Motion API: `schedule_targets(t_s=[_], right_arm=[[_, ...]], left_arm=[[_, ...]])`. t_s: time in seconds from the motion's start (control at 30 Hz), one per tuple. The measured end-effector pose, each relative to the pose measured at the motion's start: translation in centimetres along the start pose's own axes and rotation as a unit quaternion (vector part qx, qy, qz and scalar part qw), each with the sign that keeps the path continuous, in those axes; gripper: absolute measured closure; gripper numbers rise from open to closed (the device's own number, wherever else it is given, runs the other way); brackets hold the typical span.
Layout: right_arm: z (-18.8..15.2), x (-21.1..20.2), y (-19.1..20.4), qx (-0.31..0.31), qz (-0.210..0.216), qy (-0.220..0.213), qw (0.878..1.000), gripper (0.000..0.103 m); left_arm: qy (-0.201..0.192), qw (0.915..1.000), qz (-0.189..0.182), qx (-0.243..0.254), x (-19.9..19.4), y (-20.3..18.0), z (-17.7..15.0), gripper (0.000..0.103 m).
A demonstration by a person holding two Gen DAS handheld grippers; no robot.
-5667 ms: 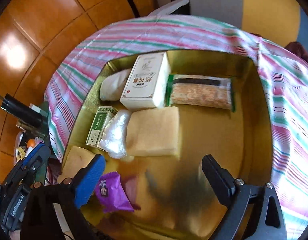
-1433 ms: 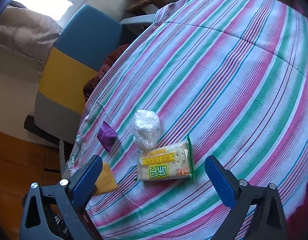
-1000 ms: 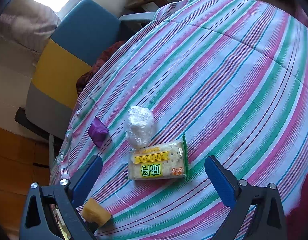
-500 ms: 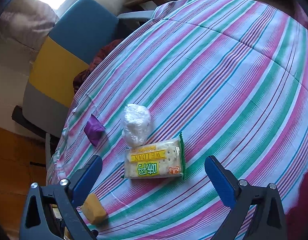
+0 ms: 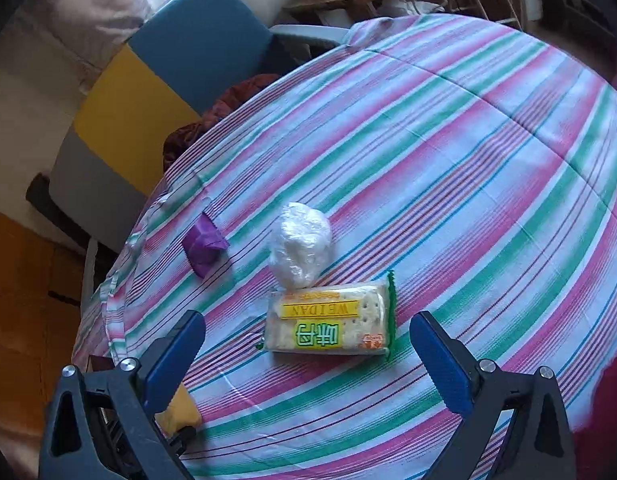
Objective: Organize objects
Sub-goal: 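Lift the yellow sponge with the left tool while the right tool reaches the purple packet, then grasp the purple packet with the right tool while the left tool holds the sponge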
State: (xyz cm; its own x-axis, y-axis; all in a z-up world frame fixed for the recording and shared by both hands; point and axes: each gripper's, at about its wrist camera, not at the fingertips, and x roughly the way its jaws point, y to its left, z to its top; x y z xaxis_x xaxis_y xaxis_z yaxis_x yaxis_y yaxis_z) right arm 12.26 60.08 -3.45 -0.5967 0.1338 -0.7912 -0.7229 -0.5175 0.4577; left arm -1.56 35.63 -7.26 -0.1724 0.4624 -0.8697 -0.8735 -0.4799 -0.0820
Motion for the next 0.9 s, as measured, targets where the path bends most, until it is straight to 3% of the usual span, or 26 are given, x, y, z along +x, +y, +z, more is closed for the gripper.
schedule_targets(t_s=[0.13, 0.37, 0.57, 0.73, 0.8, 0.83, 0.9], right_arm=[[0.3, 1.7, 3.6, -0.062, 0.011, 0.027, 0.998, 0.000], [2.6, 8.0, 9.7, -0.141, 0.006, 0.062, 0.988, 0.000], [4.2, 13.8, 13.8, -0.238, -0.058, 0.079, 0.966, 0.000], [5.2, 17.1, 14.3, -0.256, -0.095, 0.090, 0.958, 0.000], [5.2, 17.7, 14.0, -0.253, -0.085, 0.099, 0.959, 0.023], [5.0, 17.3, 14.1, -0.264, -0.101, 0.087, 0.955, 0.046], [4.7, 16.4, 13.8, -0.261, -0.082, 0.090, 0.958, 0.055]], left_arm=[[-0.019, 0.9991, -0.001, -0.039, -1.1, 0.6, -1.6, 0.043], [-0.035, 0.9979, -0.004, -0.054, -1.3, 0.1, -2.8, 0.043], [-0.039, 0.9961, -0.029, -0.074, -1.2, 1.0, -2.9, 0.043], [-0.042, 0.9946, -0.038, -0.087, -1.0, 1.3, -3.0, 0.043], [-0.044, 0.9944, -0.037, -0.089, -1.0, 1.3, -3.0, 0.043], [-0.045, 0.9945, -0.035, -0.088, -1.0, 1.2, -3.1, 0.043], [-0.049, 0.9945, -0.033, -0.087, -1.0, 1.2, -3.2, 0.043]])
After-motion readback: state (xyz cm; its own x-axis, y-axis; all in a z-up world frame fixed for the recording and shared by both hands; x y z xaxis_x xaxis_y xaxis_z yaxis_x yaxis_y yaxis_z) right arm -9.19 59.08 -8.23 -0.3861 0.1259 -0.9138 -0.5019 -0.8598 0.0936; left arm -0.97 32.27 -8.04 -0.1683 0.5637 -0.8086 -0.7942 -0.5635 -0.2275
